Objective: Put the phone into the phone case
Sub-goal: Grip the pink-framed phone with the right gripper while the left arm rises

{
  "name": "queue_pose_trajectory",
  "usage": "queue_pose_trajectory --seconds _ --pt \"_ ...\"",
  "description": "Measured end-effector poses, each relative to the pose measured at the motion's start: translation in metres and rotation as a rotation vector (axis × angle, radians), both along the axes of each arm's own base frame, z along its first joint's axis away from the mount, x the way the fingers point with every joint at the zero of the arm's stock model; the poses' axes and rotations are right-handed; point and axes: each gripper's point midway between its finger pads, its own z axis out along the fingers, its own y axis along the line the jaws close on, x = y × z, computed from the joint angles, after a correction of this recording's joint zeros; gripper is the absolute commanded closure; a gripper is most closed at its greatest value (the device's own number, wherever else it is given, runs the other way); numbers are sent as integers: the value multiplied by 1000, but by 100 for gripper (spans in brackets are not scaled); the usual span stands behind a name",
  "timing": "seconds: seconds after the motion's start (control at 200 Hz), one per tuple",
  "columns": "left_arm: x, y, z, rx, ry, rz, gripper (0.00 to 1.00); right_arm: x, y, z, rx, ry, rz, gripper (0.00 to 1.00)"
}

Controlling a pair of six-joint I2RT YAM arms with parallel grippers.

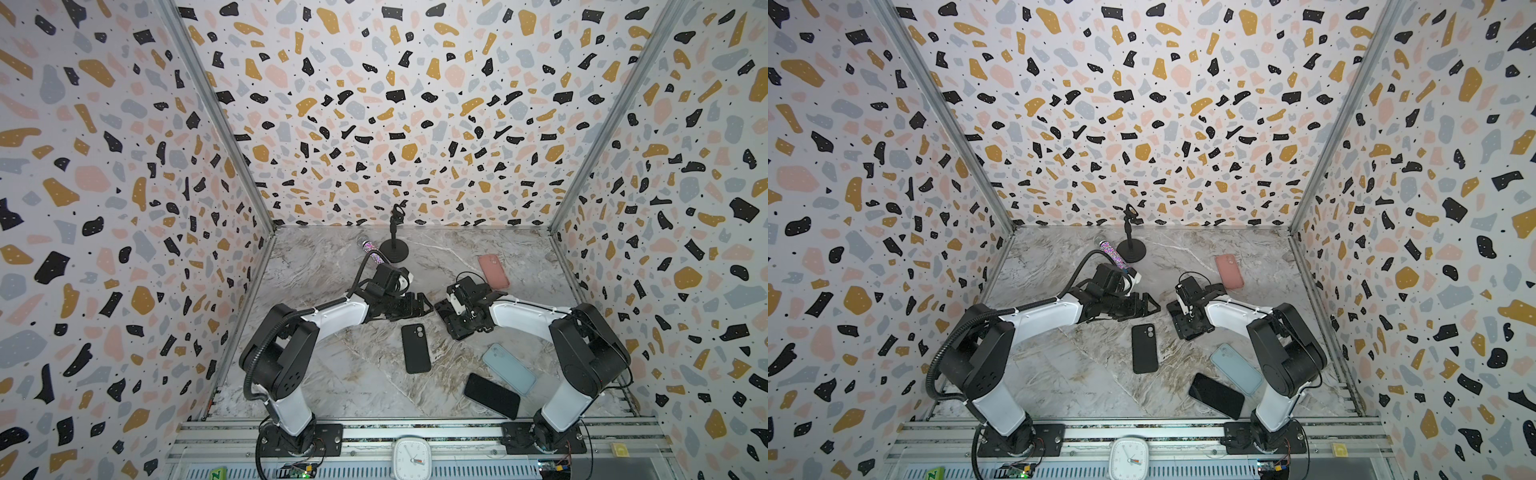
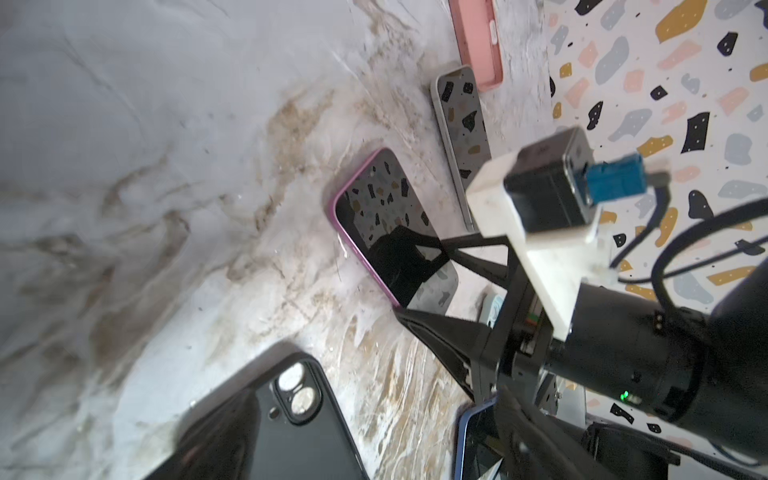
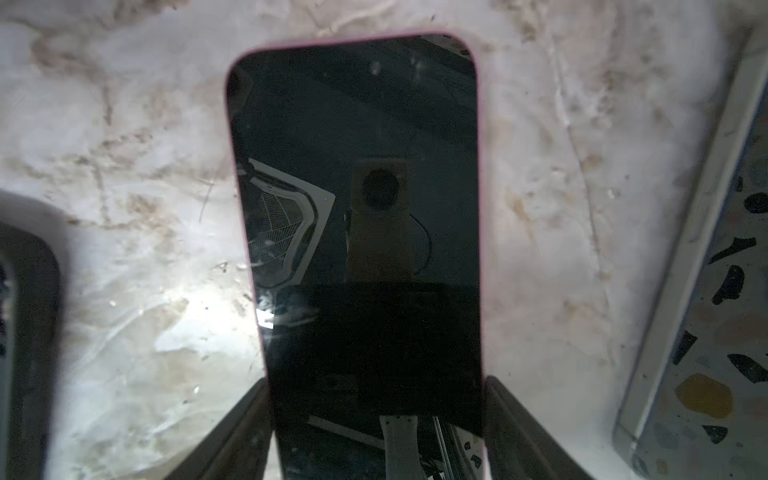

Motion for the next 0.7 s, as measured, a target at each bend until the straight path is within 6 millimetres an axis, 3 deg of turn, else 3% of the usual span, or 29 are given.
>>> queue_pose_trajectory --seconds 0.16,0.511,0.701 --pt "17 -9 -9 -3 15 15 18 2 3 1 34 -12 -4 35" --pt "31 -24 -38 -31 93 37 31 9 16 6 164 -39 -2 37" --pt "41 -34 -58 -47 128 49 43 9 23 8 210 -41 9 38"
